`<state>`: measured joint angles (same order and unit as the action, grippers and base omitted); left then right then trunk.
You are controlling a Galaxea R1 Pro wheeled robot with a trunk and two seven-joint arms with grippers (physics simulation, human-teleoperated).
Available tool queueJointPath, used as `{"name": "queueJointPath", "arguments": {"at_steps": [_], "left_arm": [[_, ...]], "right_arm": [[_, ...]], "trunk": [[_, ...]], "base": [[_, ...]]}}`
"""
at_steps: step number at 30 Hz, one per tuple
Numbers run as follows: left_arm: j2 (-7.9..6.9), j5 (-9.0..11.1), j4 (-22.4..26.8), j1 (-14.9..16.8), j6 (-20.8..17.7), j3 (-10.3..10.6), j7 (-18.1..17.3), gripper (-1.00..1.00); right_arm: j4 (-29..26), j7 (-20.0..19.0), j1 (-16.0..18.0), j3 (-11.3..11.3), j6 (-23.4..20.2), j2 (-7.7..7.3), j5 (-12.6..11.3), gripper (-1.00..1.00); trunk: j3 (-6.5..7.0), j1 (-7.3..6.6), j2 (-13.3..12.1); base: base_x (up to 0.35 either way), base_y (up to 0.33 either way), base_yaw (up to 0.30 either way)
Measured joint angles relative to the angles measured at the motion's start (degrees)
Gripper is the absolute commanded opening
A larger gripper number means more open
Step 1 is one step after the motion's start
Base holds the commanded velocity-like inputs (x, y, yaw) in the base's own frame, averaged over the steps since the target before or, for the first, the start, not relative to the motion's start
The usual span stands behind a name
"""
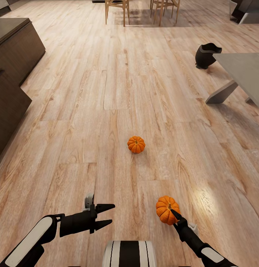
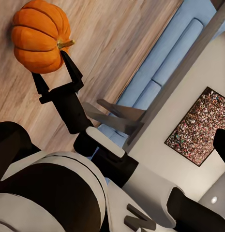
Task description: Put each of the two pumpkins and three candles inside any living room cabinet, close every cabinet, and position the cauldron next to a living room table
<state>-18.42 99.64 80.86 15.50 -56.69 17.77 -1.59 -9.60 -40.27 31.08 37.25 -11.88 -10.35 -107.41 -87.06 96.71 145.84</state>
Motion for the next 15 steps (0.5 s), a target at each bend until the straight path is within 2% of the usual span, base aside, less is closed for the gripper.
{"name": "queueJointPath", "arguments": {"at_steps": [15], "left_arm": [[0.00,0.00,0.25,0.00,-0.02,0.00,0.00,1.00]], "right_arm": [[0.00,-0.08,0.00,0.00,0.09,0.00,0.00,-1.00]], "trunk": [[0.00,0.00,0.00]], "base": [[0.000,0.000,0.000]]}}
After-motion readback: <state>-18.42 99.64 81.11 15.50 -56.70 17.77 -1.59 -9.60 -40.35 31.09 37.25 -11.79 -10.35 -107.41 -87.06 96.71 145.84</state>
